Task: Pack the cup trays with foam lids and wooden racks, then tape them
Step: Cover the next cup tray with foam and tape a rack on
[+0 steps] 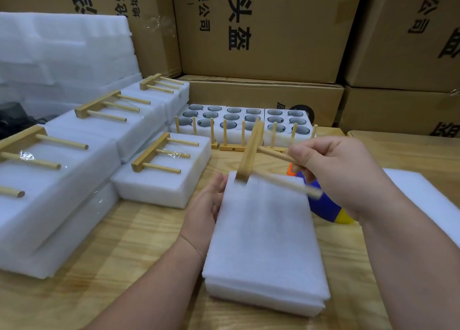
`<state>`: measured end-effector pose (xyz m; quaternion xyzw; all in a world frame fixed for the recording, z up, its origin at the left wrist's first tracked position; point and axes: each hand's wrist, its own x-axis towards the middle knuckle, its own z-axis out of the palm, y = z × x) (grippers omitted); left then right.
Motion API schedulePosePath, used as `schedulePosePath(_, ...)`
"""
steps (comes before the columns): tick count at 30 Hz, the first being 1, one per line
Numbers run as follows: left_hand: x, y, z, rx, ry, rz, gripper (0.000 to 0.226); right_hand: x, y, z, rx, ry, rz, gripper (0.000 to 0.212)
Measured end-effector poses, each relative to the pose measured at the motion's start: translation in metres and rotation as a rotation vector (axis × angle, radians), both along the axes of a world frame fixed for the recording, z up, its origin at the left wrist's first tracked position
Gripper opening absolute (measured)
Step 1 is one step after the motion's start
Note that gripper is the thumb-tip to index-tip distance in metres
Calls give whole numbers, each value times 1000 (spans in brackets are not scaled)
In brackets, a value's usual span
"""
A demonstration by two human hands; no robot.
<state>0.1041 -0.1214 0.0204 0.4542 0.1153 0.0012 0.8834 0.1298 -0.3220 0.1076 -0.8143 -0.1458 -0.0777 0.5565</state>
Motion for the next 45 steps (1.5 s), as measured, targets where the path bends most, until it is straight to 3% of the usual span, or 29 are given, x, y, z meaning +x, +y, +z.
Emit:
schedulePosePath(2, 0, 1, -2, -28, -16, -9, 68, -1, 0, 0, 29, 80, 14, 23)
schedulePosePath(8, -1, -2, 0, -39, -58, -54, 73, -1, 4, -6, -141, 199, 30, 25)
schedulePosePath(12, -2, 0, 0, -63, -42, -33, 54, -2, -3, -4, -216, 175, 136, 26)
schedulePosePath(16, -1, 1, -4, -72, -22, 0, 40, -4, -8, -7, -319, 260, 381, 51)
schedulePosePath(19, 0, -1, -6, -33, -29, 50, 46, -7, -5, -8, -432, 345, 613, 44)
schedulePosePath(22, 2, 1, -7, -15, -30, 48, 46, -9, -6, -6, -568, 384, 711, 32)
schedulePosePath(26, 2, 2, -9, -44, -2, 51, 50, -6, -5, -4, -669, 220, 547, 10)
schedulePosePath(29, 1, 2, -11, -45, -24, 22, 41, -4, -4, -6, -629, 164, 411, 11)
schedulePosePath(33, -1, 4, -7, 86, -115, -107, 51, -3, -4, -9, -603, 141, 299, 8)
schedulePosePath(37, -1, 5, -5, 99, -129, -141, 51, -3, -7, -9, -699, 156, 215, 31)
schedulePosePath(40, -2, 5, -6, 78, -140, -149, 54, 1, -5, -13, -578, 60, 112, 39)
schedulePosePath(42, 0, 7, -10, 104, -145, -132, 53, 0, 3, -17, -550, 74, 156, 48)
schedulePosePath(45, 1, 9, -16, 173, -150, -94, 62, -2, 10, -24, -733, 139, 325, 82)
